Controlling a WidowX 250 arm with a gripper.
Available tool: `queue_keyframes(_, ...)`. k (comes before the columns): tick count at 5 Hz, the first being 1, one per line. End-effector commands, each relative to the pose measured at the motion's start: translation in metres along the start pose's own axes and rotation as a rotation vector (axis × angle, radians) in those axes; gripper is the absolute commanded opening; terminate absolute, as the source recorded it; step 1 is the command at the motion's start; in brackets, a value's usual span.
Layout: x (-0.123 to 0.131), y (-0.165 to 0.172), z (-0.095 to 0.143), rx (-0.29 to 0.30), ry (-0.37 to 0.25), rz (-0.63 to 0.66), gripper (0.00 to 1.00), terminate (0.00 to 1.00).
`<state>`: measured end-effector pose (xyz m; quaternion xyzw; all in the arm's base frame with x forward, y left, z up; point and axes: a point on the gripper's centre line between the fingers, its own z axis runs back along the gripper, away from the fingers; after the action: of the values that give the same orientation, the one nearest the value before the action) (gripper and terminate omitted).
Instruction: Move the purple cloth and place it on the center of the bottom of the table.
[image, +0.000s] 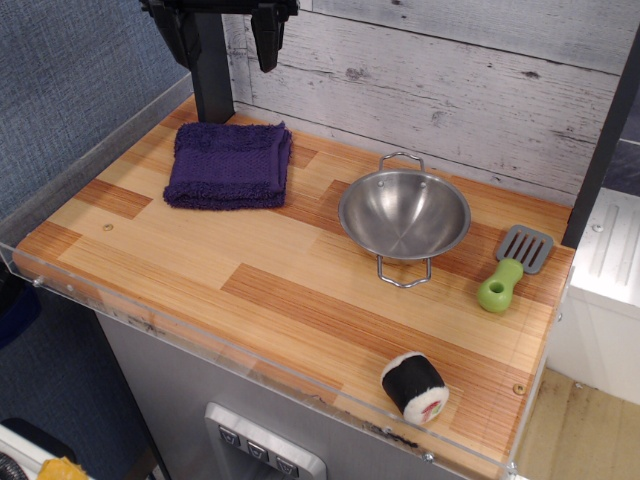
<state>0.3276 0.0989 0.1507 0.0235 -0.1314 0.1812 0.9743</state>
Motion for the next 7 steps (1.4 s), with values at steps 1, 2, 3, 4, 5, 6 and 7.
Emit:
queue_keyframes(1,0.000,0.000,0.000,0.000,0.000,0.000,1.00,0.00)
queue_keyframes(2,0.033,0.024,0.011,0.039,0.010,0.036,1.00,0.00)
queue_keyframes(3,0.038,0.042,0.004,0.038,-0.004,0.066,1.00,0.00)
queue_keyframes(4,0.035,0.050,-0.012,0.061,0.015,0.061,1.00,0.00)
queue_keyframes(5,0.032,0.050,-0.029,0.054,0.018,0.033,1.00,0.00)
queue_keyframes(6,0.030,0.044,-0.047,0.030,0.045,0.024,1.00,0.00)
queue_keyframes(7,0.031,0.042,-0.062,0.035,0.037,0.024,1.00,0.00)
